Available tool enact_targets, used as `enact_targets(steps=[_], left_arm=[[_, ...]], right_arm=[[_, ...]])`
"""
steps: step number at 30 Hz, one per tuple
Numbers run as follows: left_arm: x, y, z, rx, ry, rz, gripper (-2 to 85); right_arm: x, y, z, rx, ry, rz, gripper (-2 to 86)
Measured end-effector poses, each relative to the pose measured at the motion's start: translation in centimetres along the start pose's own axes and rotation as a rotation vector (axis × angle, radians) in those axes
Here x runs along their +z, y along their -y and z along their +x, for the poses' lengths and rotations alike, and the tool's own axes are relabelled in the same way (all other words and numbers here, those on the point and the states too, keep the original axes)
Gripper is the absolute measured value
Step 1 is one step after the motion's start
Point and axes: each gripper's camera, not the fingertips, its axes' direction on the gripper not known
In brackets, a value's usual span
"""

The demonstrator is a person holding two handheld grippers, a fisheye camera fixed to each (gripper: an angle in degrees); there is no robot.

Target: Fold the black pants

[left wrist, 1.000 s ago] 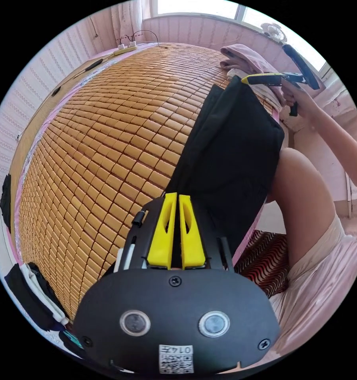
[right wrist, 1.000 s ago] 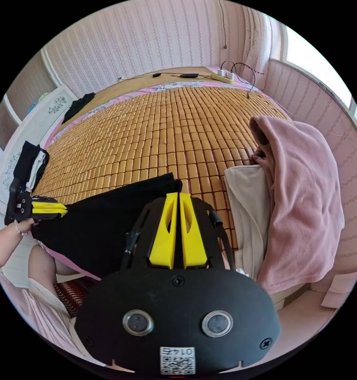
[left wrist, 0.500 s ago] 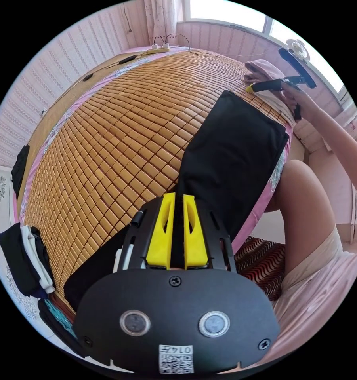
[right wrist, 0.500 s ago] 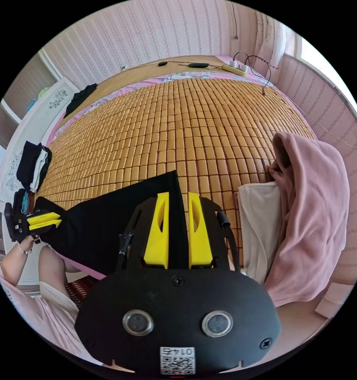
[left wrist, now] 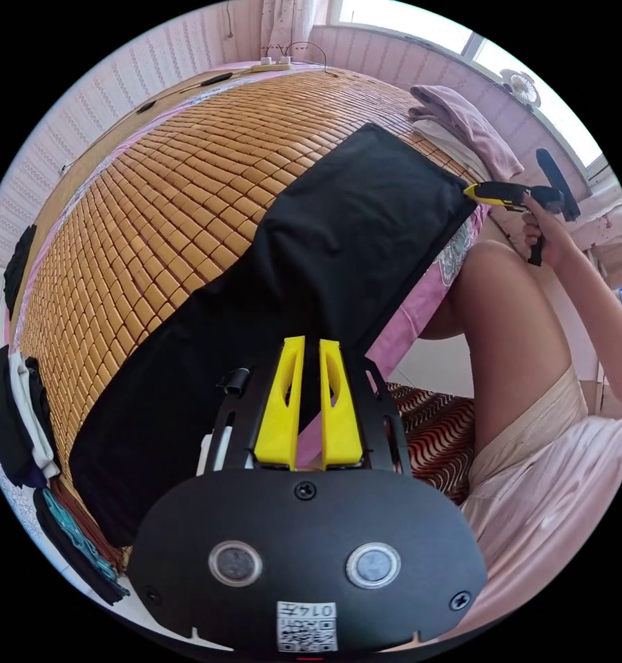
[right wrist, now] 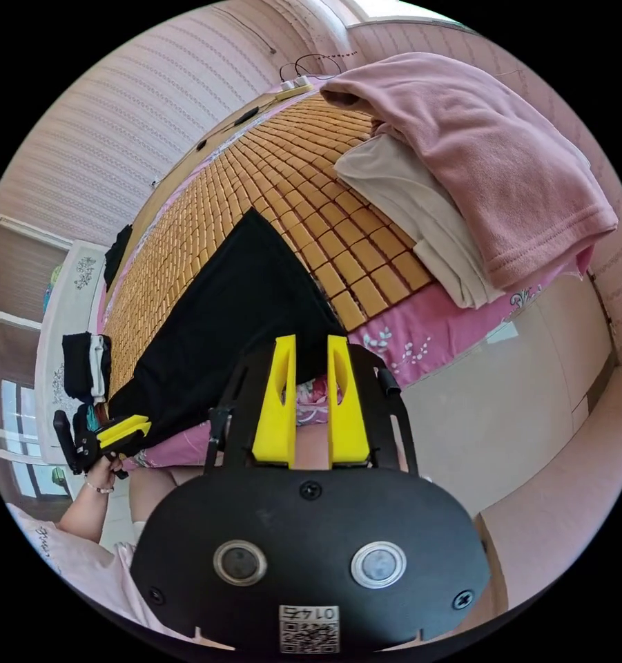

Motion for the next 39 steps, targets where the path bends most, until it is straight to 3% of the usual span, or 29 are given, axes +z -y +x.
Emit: enact_targets(steps=[5, 9, 12, 16, 19, 24, 29, 32, 35, 39], left_arm=[[-0.5, -0.4, 0.3, 0.018, 0.005, 0.021, 4.4], [0.5, -1.1, 0.3, 0.027, -0.002, -0.026, 4.5], [0.5, -1.7, 0.1, 0.029, 0.006, -0.022, 4.6], [0.7, -2.3, -0.2, 0.030, 0.001, -0.016, 4.6], [0.5, -2.7, -0.5, 0.021, 0.005, -0.024, 4.5], [-0.3, -3.9, -0.5, 0.016, 0.008, 0.017, 4.7], [0.1, -5.4, -1.5, -0.057, -0.066, 0.030, 4.8], [-1.0, -7.1, -1.9, -0.080, -0.062, 0.068, 4.7], [-2.2, -9.3, -2.6, -0.104, -0.080, 0.116, 4.7], [-2.8, -12.1, -2.8, -0.130, -0.005, 0.148, 4.7]], right_arm=[[-3.0, -1.3, -0.4, -0.001, 0.006, 0.053, 2.4], [-1.7, -1.5, 0.9, 0.022, 0.029, -0.021, 9.3], [-2.4, -1.5, 1.3, 0.061, 0.042, 0.029, 13.0], [-0.4, -0.2, 0.3, 0.105, 0.219, -0.025, 7.6], [-0.7, 0.5, -2.8, 0.033, 0.123, -0.054, 1.0], [-4.4, 0.7, -5.2, 0.004, 0.139, 0.082, 0.6], [0.4, 1.3, -6.0, 0.022, -0.074, -0.106, 1.4], [-1.1, 1.3, -8.0, 0.030, -0.132, -0.064, 1.5], [-2.8, 2.1, -12.5, -0.045, -0.293, -0.033, 0.6], [-1.9, 3.7, -26.9, -0.489, -0.232, -0.021, -0.1]])
